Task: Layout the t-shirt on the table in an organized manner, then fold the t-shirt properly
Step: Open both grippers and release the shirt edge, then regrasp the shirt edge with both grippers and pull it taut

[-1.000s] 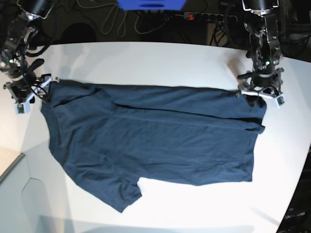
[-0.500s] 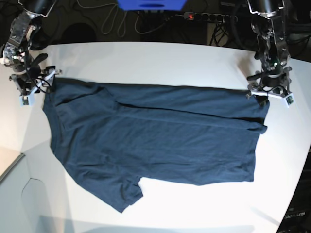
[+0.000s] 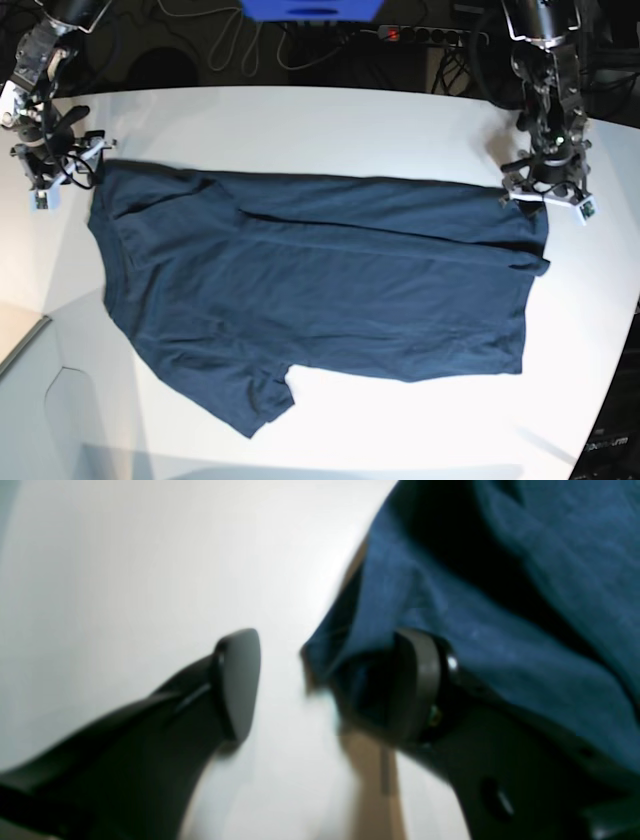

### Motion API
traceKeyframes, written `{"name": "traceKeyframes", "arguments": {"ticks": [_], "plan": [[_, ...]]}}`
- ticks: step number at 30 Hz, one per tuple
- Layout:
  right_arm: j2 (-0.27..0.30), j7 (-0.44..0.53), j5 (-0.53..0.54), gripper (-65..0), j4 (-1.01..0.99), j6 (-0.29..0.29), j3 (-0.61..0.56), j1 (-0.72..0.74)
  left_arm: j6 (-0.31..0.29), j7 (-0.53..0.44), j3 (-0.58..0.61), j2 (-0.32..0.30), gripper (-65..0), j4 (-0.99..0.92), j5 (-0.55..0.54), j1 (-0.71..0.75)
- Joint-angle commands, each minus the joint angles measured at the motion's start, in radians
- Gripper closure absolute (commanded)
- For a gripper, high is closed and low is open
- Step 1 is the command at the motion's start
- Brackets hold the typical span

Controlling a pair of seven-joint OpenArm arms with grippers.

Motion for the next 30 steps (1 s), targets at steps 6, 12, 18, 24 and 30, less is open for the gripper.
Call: {"name": "traceKeyframes", "arguments": {"ticks": [6, 12, 18, 24, 30], "plan": [[0.007, 0.02, 0.015, -34.7, -0.015, 0.011, -0.002, 0.017, -0.001, 0.0, -0.001, -0.009, -33.3, -0.019, -0.001, -0.02], [0.007, 0.02, 0.015, -34.7, -0.093, 0.011, -0.009, 0.018, -0.001, 0.0, -0.003, -0.007, -17.8, -0.019, -0.001, -0.021], [0.009, 0.02, 0.015, -34.0, -0.112, 0.011, -0.055, 0.018, -0.001, 0.0, -0.001, -0.006, -15.3, -0.019, -0.001, -0.021], [0.009, 0.02, 0.015, -1.7, -0.113, 0.011, -0.121, 0.011, -0.001, 0.006, -0.001, -0.006, -0.4, -0.019, -0.001, -0.018], [0.012, 0.01, 0.015, 0.0, -0.043, 0.011, -0.114, 0.008, -0.001, 0.009, -0.006, -0.006, 0.0, 0.015, -0.001, -0.004]]}}
